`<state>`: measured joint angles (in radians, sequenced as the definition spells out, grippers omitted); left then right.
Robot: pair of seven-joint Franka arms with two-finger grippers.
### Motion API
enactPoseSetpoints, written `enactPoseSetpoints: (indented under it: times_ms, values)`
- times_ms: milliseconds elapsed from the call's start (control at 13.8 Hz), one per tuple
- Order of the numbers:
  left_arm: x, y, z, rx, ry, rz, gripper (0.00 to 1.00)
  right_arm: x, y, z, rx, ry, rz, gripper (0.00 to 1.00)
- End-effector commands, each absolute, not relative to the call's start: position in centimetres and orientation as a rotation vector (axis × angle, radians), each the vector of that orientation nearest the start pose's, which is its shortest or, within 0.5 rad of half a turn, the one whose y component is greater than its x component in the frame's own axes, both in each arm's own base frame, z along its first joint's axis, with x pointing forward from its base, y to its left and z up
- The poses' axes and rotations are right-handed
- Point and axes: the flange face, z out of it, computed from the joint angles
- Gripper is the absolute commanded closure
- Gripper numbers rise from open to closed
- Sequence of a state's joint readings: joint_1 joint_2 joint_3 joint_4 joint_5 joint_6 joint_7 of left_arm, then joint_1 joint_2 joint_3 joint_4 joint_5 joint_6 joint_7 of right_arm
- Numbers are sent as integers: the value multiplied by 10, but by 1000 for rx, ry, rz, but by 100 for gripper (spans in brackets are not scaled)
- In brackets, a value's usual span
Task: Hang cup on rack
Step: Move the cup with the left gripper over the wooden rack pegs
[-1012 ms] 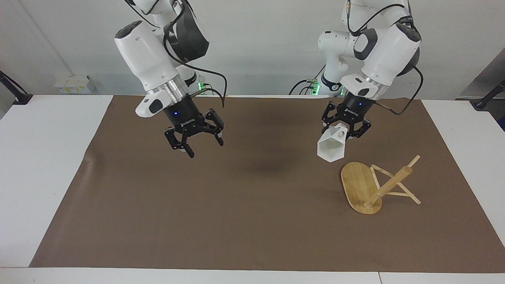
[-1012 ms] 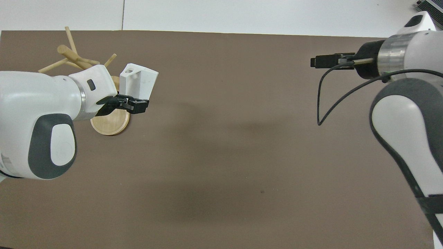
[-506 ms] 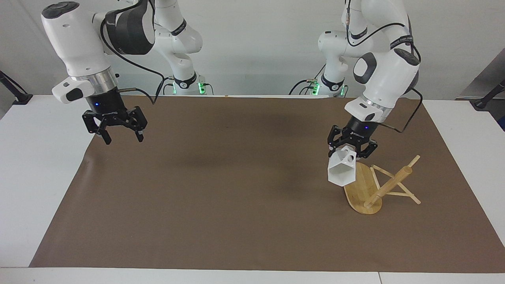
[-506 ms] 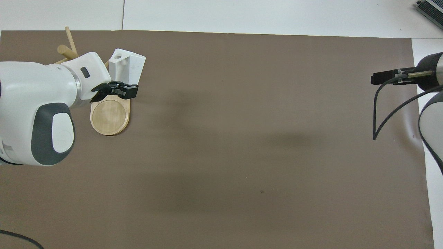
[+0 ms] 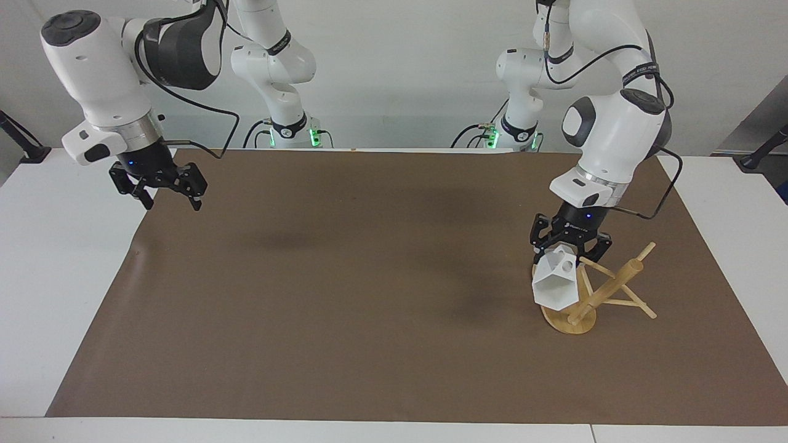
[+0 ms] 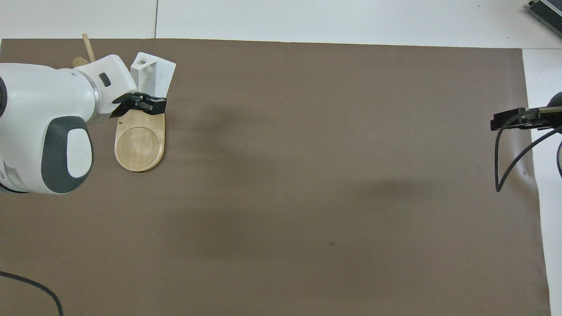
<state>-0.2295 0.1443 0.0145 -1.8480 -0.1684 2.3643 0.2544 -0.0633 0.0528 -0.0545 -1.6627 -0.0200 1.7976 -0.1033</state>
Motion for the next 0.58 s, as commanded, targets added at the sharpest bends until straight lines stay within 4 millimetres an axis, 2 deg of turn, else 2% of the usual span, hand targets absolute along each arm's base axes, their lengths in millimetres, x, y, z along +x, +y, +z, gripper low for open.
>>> enactPoseSetpoints:
  times_ms: [0, 217, 361, 506]
  values:
    - [623, -125, 483, -3157, 497, -621, 100, 570, -76, 575, -3165, 30, -52, 0]
    - [623, -124, 482, -3173, 479, -620, 100, 567, -72, 592, -3164, 22, -33, 0]
    - [625, -113, 479, -3204, 422, -619, 100, 566, -69, 600, -3164, 12, -33, 0]
    - [626, -109, 477, -3239, 377, -621, 100, 566, -68, 601, -3164, 12, -28, 0]
